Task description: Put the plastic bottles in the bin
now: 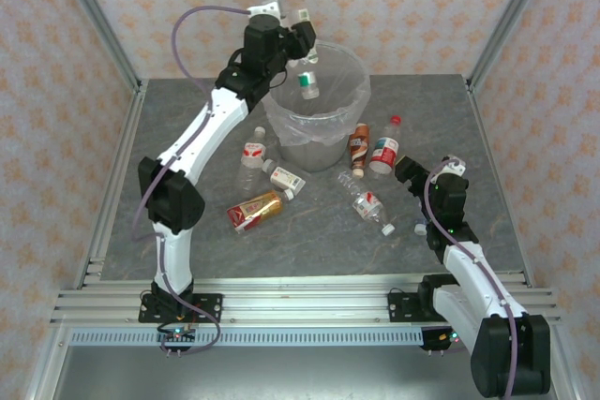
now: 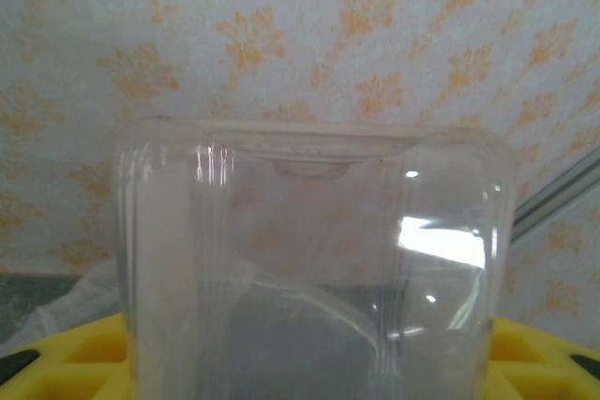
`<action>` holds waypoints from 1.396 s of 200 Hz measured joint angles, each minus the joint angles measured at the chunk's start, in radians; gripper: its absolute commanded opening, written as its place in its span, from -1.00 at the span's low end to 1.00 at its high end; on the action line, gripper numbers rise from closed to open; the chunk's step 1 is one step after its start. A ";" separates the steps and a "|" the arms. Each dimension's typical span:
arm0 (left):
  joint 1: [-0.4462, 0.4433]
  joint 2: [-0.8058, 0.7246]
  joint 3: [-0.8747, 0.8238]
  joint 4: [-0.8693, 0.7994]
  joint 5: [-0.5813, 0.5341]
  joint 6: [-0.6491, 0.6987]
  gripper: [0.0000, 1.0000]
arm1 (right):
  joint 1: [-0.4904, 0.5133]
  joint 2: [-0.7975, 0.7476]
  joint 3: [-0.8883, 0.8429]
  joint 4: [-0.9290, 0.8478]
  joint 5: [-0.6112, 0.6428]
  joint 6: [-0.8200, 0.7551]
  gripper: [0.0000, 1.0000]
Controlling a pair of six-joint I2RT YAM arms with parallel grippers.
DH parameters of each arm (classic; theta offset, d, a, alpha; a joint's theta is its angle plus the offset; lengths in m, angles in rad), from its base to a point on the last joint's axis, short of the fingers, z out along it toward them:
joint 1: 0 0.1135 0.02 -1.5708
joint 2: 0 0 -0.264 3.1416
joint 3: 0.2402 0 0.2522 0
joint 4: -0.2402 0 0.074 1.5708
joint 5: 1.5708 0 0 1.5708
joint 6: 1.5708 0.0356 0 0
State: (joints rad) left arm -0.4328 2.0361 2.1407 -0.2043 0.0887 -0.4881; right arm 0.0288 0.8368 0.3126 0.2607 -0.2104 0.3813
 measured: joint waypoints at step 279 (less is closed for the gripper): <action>-0.064 0.241 0.249 -0.414 0.079 0.083 0.59 | 0.000 0.105 0.049 -0.063 0.005 -0.007 0.98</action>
State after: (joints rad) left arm -0.4969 2.2772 2.3894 -0.6182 0.1680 -0.4053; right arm 0.0288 0.9413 0.3614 0.1974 -0.2058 0.3740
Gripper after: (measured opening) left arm 0.789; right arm 0.992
